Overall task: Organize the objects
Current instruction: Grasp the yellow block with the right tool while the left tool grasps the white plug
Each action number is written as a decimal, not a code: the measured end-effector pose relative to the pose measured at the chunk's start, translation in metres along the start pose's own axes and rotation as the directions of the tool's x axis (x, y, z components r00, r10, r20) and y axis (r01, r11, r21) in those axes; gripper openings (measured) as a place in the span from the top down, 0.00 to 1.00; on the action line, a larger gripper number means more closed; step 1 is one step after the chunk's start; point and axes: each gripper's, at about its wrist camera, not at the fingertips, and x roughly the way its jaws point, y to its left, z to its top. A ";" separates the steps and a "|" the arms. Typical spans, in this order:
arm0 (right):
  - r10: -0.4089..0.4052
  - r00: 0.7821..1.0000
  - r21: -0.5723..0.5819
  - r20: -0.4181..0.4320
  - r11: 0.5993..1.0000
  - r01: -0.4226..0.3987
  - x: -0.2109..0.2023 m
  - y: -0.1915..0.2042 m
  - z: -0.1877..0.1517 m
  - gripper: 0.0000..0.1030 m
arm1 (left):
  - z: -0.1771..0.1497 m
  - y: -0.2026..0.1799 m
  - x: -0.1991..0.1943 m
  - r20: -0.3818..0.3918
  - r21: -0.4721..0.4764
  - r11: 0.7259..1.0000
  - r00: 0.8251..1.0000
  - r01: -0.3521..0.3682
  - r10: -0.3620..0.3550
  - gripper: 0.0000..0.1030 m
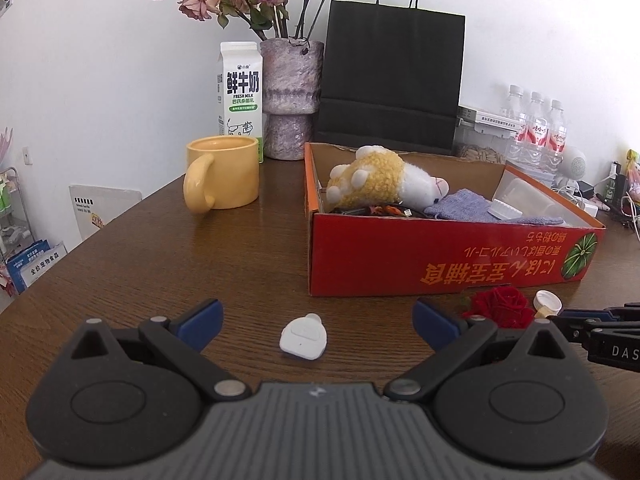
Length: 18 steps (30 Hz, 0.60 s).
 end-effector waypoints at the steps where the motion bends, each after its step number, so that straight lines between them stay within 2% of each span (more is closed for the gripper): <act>1: 0.000 1.000 -0.002 0.002 1.000 0.000 0.000 0.000 0.000 0.79 | 0.000 0.000 0.000 -0.002 -0.001 1.000 1.000 0.000 0.000 0.00; 7: 0.006 1.000 -0.016 0.024 1.000 -0.005 -0.005 0.003 0.000 0.80 | 0.000 0.001 0.001 -0.007 -0.003 1.000 1.000 -0.004 0.004 0.00; 13: 0.005 0.998 -0.036 0.067 0.999 -0.002 -0.012 0.007 0.000 0.80 | 0.000 0.005 0.005 -0.024 -0.021 0.999 0.999 -0.049 0.049 0.00; 18: 0.009 0.997 -0.055 0.077 0.998 -0.005 -0.014 0.011 -0.001 0.80 | -0.001 0.007 0.012 -0.059 -0.024 0.997 0.996 -0.072 0.070 0.07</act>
